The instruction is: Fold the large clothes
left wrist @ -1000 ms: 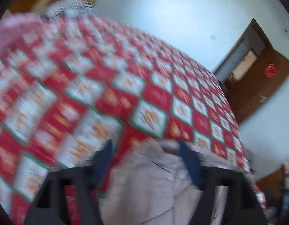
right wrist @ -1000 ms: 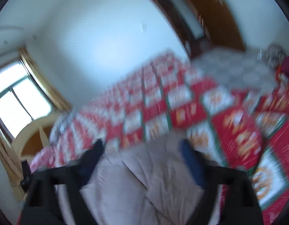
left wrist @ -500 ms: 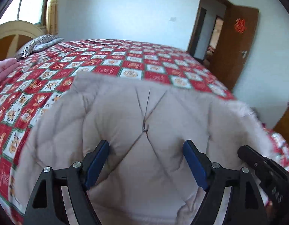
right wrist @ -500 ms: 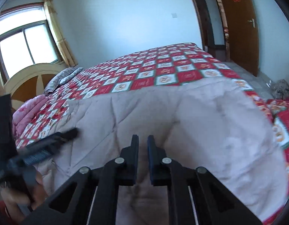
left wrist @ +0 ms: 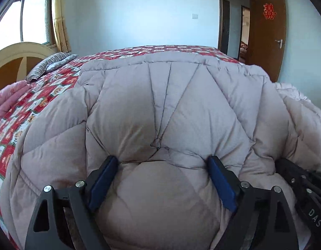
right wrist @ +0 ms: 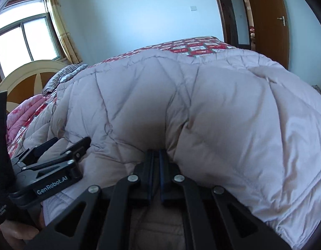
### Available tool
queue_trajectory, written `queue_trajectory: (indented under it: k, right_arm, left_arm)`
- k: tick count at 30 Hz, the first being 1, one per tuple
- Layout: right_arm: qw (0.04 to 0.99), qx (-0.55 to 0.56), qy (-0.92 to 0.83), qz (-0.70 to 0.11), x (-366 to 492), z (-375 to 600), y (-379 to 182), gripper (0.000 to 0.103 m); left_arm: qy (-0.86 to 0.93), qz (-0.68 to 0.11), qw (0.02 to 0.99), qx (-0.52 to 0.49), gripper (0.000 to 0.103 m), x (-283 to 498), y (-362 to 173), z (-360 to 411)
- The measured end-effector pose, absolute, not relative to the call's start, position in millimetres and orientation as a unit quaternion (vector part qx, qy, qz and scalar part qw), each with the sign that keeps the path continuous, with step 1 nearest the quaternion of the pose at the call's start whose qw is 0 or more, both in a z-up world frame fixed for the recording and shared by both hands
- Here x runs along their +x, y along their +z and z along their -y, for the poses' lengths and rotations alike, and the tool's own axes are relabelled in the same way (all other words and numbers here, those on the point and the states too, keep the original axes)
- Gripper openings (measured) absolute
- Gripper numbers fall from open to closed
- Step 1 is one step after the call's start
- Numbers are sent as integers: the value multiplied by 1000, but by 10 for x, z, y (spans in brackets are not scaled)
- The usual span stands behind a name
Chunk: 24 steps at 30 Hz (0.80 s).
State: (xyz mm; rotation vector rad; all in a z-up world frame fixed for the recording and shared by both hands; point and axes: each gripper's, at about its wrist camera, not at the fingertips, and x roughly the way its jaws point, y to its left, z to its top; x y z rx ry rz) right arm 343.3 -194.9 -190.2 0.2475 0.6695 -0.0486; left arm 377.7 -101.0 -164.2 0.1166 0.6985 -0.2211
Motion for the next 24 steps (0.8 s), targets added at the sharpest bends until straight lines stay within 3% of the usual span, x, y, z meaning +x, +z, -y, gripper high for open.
queue_trajectory:
  k: [3,7,14,24]
  right_arm:
    - [933,117,-30,-339,3415,1890,-1777,4]
    - [947,107,-69,-296,3187,2004,-1486,4]
    - [938,95,-90,-320,3251,2172,-1864,3]
    - [936,104,-85,-326,3308,2193,-1879,3]
  left_arm:
    - [-104,-343,932,61,90,3774,-1660,1016]
    - [-100,-343,932,67,90,3768,-1667,1041]
    - [-94,-340,933,75,90,3735,-1666,1102]
    - [-121,-353,925,71,90,3641,-1591,1035]
